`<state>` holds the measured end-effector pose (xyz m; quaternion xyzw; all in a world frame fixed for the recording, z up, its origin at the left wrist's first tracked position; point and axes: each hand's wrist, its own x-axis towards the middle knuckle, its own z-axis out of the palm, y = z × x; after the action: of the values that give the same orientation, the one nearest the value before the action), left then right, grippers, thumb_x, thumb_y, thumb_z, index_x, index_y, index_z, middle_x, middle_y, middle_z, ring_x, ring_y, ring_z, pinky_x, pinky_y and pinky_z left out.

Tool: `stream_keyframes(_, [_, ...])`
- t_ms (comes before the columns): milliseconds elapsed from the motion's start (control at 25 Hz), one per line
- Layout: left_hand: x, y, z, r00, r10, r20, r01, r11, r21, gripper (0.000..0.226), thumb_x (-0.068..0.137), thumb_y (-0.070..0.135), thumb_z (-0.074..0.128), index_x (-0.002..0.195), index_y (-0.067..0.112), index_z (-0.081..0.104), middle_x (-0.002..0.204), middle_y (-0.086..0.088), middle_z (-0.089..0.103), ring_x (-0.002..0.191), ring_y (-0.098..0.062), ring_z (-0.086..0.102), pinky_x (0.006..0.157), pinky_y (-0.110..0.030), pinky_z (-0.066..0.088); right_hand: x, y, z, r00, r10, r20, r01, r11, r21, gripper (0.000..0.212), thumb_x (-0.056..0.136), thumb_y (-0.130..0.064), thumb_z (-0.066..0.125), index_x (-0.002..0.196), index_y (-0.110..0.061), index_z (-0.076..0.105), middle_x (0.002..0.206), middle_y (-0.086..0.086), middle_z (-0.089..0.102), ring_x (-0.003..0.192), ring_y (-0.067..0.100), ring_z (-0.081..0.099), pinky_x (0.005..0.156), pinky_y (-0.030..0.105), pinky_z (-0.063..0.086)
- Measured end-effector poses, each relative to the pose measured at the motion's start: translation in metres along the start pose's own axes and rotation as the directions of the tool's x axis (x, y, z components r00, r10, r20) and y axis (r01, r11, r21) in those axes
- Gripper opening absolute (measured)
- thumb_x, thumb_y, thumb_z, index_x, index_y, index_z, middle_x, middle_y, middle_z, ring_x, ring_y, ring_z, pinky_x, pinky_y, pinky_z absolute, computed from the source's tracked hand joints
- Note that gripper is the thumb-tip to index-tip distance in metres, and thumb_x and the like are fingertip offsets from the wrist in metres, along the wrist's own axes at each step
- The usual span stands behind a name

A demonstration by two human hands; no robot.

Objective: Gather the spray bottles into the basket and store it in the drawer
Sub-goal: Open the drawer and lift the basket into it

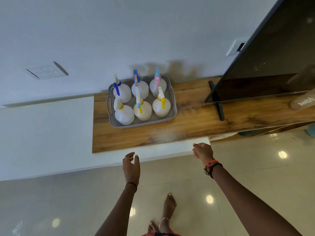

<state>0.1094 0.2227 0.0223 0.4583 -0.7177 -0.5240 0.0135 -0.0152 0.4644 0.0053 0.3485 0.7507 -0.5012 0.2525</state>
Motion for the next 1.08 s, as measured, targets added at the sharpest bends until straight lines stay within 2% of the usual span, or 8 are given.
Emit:
stream_keyframes(120, [-0.009, -0.022, -0.016, 1.000, -0.001, -0.001, 0.001, 1.000, 0.018, 0.029, 0.097, 0.016, 0.051, 0.122, 0.004, 0.057, 0.127, -0.014, 0.056, 0.120, -0.026, 0.055, 0.099, -0.034, 0.043, -0.004, 0.024, -0.012, 0.998, -0.014, -0.056, 0.010, 0.998, -0.066, 0.007, 0.088, -0.011, 0.059, 0.083, -0.005, 0.061, 0.091, 0.017, 0.062, 0.086, 0.026, 0.055, 0.088, 0.044, 0.050])
stream_keyframes(240, [-0.016, -0.044, -0.030, 1.000, 0.017, -0.004, -0.017, 0.999, 0.032, 0.029, 0.097, 0.017, 0.051, 0.122, 0.004, 0.058, 0.126, -0.014, 0.056, 0.120, -0.026, 0.055, 0.102, -0.037, 0.044, -0.008, 0.044, -0.021, 0.994, -0.049, -0.102, 0.039, 0.995, -0.097, 0.021, 0.084, -0.005, 0.059, 0.063, -0.008, 0.058, 0.072, 0.014, 0.061, 0.072, 0.025, 0.055, 0.072, 0.037, 0.049])
stream_keyframes(360, [-0.017, -0.068, -0.041, 0.999, 0.041, -0.004, -0.041, 0.998, 0.046, 0.028, 0.097, 0.016, 0.051, 0.121, 0.003, 0.058, 0.125, -0.015, 0.056, 0.119, -0.026, 0.055, 0.103, -0.038, 0.045, -0.009, 0.060, -0.024, 0.992, -0.067, -0.109, 0.054, 0.991, -0.122, 0.009, 0.082, -0.002, 0.058, 0.075, -0.004, 0.064, 0.056, 0.005, 0.053, 0.053, 0.018, 0.048, 0.052, 0.022, 0.039])
stream_keyframes(600, [0.000, -0.113, -0.046, 1.000, 0.014, -0.023, -0.011, 0.993, 0.116, 0.030, 0.098, 0.015, 0.048, 0.122, 0.000, 0.057, 0.126, -0.018, 0.055, 0.120, -0.028, 0.053, 0.101, -0.034, 0.042, 0.012, 0.088, -0.021, 0.985, -0.082, -0.154, 0.056, 0.985, -0.162, 0.016, 0.080, -0.003, 0.063, 0.066, -0.008, 0.059, 0.064, 0.011, 0.058, 0.053, 0.017, 0.050, 0.059, 0.025, 0.047])
stream_keyframes(680, [0.010, -0.125, -0.045, 0.999, 0.005, -0.045, 0.000, 0.992, 0.127, 0.031, 0.098, 0.015, 0.048, 0.124, -0.001, 0.055, 0.128, -0.018, 0.055, 0.120, -0.028, 0.053, 0.101, -0.033, 0.041, 0.025, 0.095, -0.018, 0.980, -0.094, -0.174, 0.061, 0.981, -0.186, 0.009, 0.081, -0.003, 0.062, 0.072, -0.005, 0.062, 0.071, 0.013, 0.061, 0.055, 0.017, 0.052, 0.061, 0.025, 0.050])
stream_keyframes(800, [0.029, -0.141, -0.043, 0.996, -0.013, -0.087, 0.024, 0.992, 0.126, 0.034, 0.098, 0.016, 0.047, 0.127, 0.000, 0.053, 0.131, -0.018, 0.054, 0.122, -0.027, 0.052, 0.101, -0.032, 0.041, 0.049, 0.104, -0.014, 0.979, -0.110, -0.171, 0.066, 0.967, -0.247, 0.018, 0.084, -0.004, 0.058, 0.093, 0.008, 0.067, 0.073, 0.013, 0.064, 0.070, 0.024, 0.060, 0.066, 0.027, 0.059])
stream_keyframes(920, [0.052, -0.154, -0.042, 0.994, -0.008, -0.112, 0.023, 0.991, 0.135, 0.036, 0.098, 0.017, 0.048, 0.129, 0.000, 0.051, 0.133, -0.018, 0.053, 0.124, -0.027, 0.051, 0.103, -0.032, 0.040, 0.074, 0.108, -0.013, 0.972, -0.131, -0.196, 0.068, 0.952, -0.300, 0.025, 0.087, -0.007, 0.052, 0.104, 0.008, 0.064, 0.108, 0.024, 0.068, 0.098, 0.033, 0.065, 0.093, 0.045, 0.053])
stream_keyframes(1080, [0.079, -0.169, -0.037, 0.989, 0.020, -0.146, 0.004, 0.987, 0.163, 0.037, 0.098, 0.018, 0.048, 0.130, 0.000, 0.049, 0.135, -0.017, 0.052, 0.126, -0.027, 0.050, 0.105, -0.033, 0.039, 0.100, 0.108, -0.011, 0.966, -0.143, -0.216, 0.065, 0.941, -0.332, 0.033, 0.085, -0.004, 0.051, 0.118, -0.001, 0.053, 0.124, 0.022, 0.061, 0.113, 0.034, 0.060, 0.085, 0.038, 0.049])
